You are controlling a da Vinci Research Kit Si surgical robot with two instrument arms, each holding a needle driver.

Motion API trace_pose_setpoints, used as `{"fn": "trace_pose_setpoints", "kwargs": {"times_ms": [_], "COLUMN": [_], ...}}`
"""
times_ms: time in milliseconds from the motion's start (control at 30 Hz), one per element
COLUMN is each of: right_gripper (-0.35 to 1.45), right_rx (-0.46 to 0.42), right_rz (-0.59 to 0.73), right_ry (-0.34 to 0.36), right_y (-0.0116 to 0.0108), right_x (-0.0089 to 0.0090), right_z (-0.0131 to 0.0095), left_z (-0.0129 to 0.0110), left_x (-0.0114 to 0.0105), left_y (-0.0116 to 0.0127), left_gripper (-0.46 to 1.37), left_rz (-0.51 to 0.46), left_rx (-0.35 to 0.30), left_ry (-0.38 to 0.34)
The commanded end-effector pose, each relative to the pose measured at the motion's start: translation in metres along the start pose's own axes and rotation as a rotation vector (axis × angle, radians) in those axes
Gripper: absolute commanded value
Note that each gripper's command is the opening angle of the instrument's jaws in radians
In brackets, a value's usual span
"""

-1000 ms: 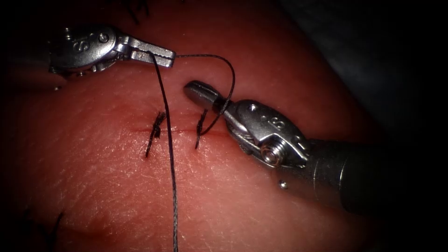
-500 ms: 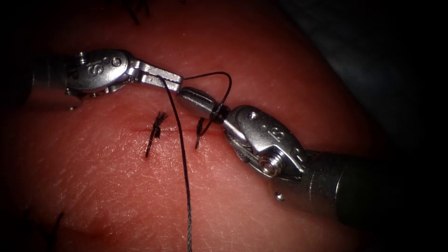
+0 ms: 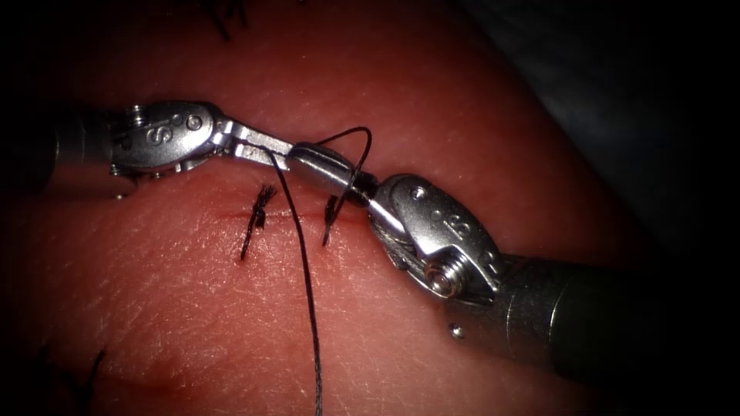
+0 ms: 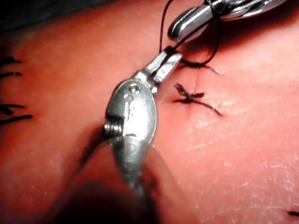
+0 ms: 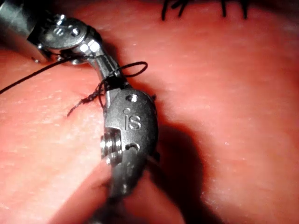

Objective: Wound Closure
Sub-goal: Wrap the suture once counter-clockwise around the right gripper

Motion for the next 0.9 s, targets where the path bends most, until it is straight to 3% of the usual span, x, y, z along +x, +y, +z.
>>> {"fn": "trace_pose_setpoints", "kwargs": {"times_ms": [33,167,300,367,567,667,800,900], "right_gripper": [-0.35,-0.35,-0.35,-0.35,0.13,0.57,0.97,1.03], "right_rx": [-0.013,-0.036,-0.116,-0.187,-0.336,-0.39,-0.451,-0.471], "right_rz": [0.006,0.019,0.039,0.12,0.177,0.178,0.158,0.154], "right_ry": [-0.001,-0.002,-0.001,0.015,0.005,0.011,0.017,0.02], "right_y": [0.0,0.0,-0.0001,-0.0003,-0.0011,-0.0015,-0.0017,-0.0019], "right_x": [0.0,0.0003,0.0002,0.0001,-0.0001,-0.0001,-0.0001,-0.0002], "right_z": [0.0,0.0001,0.0001,0.0003,0.0004,0.0002,0.0002,0.0002], "left_z": [0.0,0.0,0.0001,0.0003,0.0012,0.0015,0.0017,0.0016], "left_x": [0.0002,0.0003,0.0004,0.0005,0.0012,0.0016,0.0019,0.0019], "left_y": [0.0001,0.0004,0.0008,0.0014,0.0031,0.0037,0.0037,0.0038], "left_gripper": [-0.35,-0.35,-0.35,-0.35,-0.35,-0.35,-0.35,-0.35], "left_rz": [0.0,0.0,0.001,0.003,-0.002,-0.002,0.003,0.003], "left_rx": [-0.006,-0.007,-0.007,-0.007,-0.009,-0.011,-0.011,-0.012], "left_ry": [0.002,0.002,0.004,0.003,0.003,0.004,0.005,0.005]}}
